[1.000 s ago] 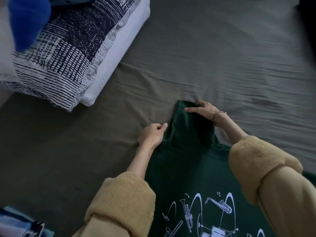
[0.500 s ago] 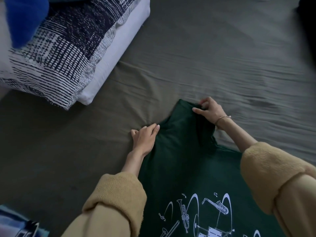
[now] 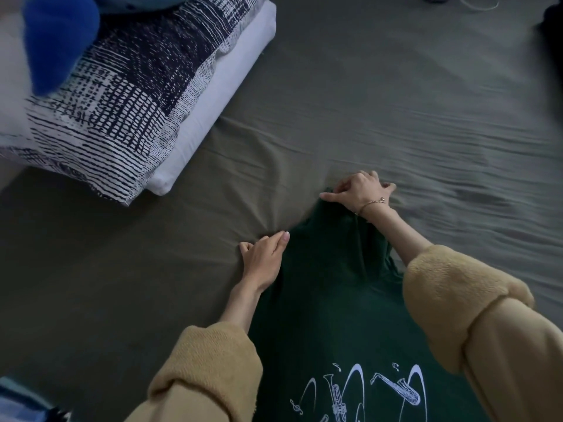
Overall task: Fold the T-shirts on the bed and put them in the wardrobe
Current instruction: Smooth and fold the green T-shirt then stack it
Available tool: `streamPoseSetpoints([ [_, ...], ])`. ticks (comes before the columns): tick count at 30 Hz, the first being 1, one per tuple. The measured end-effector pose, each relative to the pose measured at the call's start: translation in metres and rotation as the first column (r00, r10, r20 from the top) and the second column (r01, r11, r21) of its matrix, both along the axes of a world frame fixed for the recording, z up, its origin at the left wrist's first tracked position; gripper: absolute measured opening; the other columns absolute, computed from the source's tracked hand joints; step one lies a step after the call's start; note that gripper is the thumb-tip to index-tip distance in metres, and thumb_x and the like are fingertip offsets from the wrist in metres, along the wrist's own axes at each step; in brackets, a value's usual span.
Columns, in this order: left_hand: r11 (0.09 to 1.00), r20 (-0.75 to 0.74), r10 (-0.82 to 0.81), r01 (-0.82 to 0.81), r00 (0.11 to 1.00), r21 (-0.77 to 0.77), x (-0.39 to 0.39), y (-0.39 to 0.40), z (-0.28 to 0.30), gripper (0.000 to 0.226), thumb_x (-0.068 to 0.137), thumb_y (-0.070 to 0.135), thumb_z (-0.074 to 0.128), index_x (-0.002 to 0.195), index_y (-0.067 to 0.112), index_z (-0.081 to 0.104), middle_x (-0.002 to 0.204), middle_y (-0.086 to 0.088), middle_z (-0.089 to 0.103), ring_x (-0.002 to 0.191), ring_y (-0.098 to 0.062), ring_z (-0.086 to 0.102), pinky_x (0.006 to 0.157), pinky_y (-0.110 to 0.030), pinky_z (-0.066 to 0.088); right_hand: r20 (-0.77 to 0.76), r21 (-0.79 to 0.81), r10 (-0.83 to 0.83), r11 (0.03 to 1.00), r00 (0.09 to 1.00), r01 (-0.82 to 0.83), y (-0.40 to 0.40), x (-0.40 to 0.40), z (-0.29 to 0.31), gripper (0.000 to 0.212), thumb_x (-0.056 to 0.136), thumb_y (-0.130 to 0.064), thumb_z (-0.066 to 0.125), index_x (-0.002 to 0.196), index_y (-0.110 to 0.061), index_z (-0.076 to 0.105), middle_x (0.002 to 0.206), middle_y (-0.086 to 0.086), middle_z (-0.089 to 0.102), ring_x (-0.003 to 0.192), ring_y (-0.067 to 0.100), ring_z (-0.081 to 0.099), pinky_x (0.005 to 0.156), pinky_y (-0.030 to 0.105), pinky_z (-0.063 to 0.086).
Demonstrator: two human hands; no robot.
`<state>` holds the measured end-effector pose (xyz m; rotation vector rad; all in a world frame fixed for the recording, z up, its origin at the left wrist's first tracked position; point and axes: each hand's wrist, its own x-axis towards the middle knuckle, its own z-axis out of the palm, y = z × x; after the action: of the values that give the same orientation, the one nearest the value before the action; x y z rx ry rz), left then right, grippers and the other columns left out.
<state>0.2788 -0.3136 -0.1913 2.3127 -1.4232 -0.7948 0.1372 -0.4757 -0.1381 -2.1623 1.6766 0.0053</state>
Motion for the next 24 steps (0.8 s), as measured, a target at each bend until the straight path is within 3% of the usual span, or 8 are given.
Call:
streamPoseSetpoints([
  [5, 1.000, -0.019, 0.015, -0.016, 1.000, -0.027, 0.001, 0.001, -0.002, 0.039, 0.103, 0.042, 0.022, 0.073, 0.026, 0.041, 0.081, 0.006, 0.053, 0.090, -0.010, 0.046, 0.081, -0.029, 0.014, 0.122, -0.057, -0.065, 0.996, 0.990, 0.073, -0.006, 0.005, -0.003, 0.018, 0.087, -0.047, 0.057, 0.087, -0.029, 0.061, 0.106, -0.003, 0.064, 0.114, 0.019, 0.046, 0.097, 0.043, 0.022],
  [8, 0.999, -0.036, 0.036, -0.037, 0.999, -0.038, 0.001, 0.000, -0.003, 0.040, 0.103, 0.042, 0.022, 0.068, 0.029, 0.036, 0.076, 0.009, 0.048, 0.084, -0.009, 0.043, 0.082, -0.030, 0.015, 0.188, -0.073, -0.036, 0.996, 0.982, 0.050, -0.007, 0.011, -0.008, 0.019, 0.089, -0.044, 0.055, 0.087, -0.025, 0.053, 0.101, -0.003, 0.065, 0.106, 0.020, 0.054, 0.098, 0.041, 0.021],
  [13, 0.996, -0.041, 0.049, -0.051, 0.998, -0.068, 0.002, 0.000, -0.006, 0.038, 0.103, 0.038, 0.020, 0.069, 0.026, 0.029, 0.066, 0.009, 0.040, 0.081, -0.014, 0.043, 0.084, -0.032, 0.018, 0.283, -0.073, -0.050, 0.995, 0.958, 0.073, -0.003, 0.009, -0.014, 0.037, 0.090, -0.051, 0.051, 0.108, -0.019, 0.052, 0.109, -0.005, 0.067, 0.108, 0.020, 0.057, 0.097, 0.038, 0.022],
  [17, 0.996, -0.041, 0.052, -0.055, 0.998, -0.076, 0.001, 0.001, -0.004, 0.036, 0.104, 0.037, 0.020, 0.072, 0.024, 0.032, 0.064, 0.009, 0.040, 0.082, -0.015, 0.047, 0.088, -0.032, 0.019, 0.170, -0.119, -0.028, 0.992, 0.985, 0.049, -0.009, -0.027, -0.003, 0.042, 0.089, -0.063, 0.041, 0.095, -0.025, 0.057, 0.097, 0.000, 0.067, 0.100, 0.023, 0.058, 0.100, 0.043, 0.023],
  [21, 0.995, -0.081, 0.065, -0.071, 0.995, -0.069, 0.001, 0.000, -0.004, 0.033, 0.098, 0.050, 0.032, 0.078, 0.025, 0.041, 0.068, 0.012, 0.046, 0.091, -0.013, 0.051, 0.087, -0.031, 0.016, 0.059, -0.030, 0.072, 0.997, 0.996, -0.071, 0.002, -0.075, 0.005, 0.050, 0.075, -0.075, 0.050, 0.081, -0.027, 0.061, 0.078, -0.010, 0.062, 0.086, 0.016, 0.054, 0.095, 0.040, 0.023],
  [24, 0.995, -0.052, 0.049, -0.053, 0.997, -0.085, 0.002, 0.000, -0.005, 0.025, 0.096, 0.047, 0.043, 0.082, 0.026, 0.042, 0.070, 0.014, 0.044, 0.092, -0.013, 0.052, 0.082, -0.031, 0.015, -0.006, 0.001, 0.168, 0.986, 0.986, -0.168, 0.019, -0.092, -0.002, 0.036, 0.074, -0.066, 0.061, 0.084, -0.032, 0.057, 0.071, -0.021, 0.054, 0.083, 0.008, 0.051, 0.088, 0.035, 0.023],
])
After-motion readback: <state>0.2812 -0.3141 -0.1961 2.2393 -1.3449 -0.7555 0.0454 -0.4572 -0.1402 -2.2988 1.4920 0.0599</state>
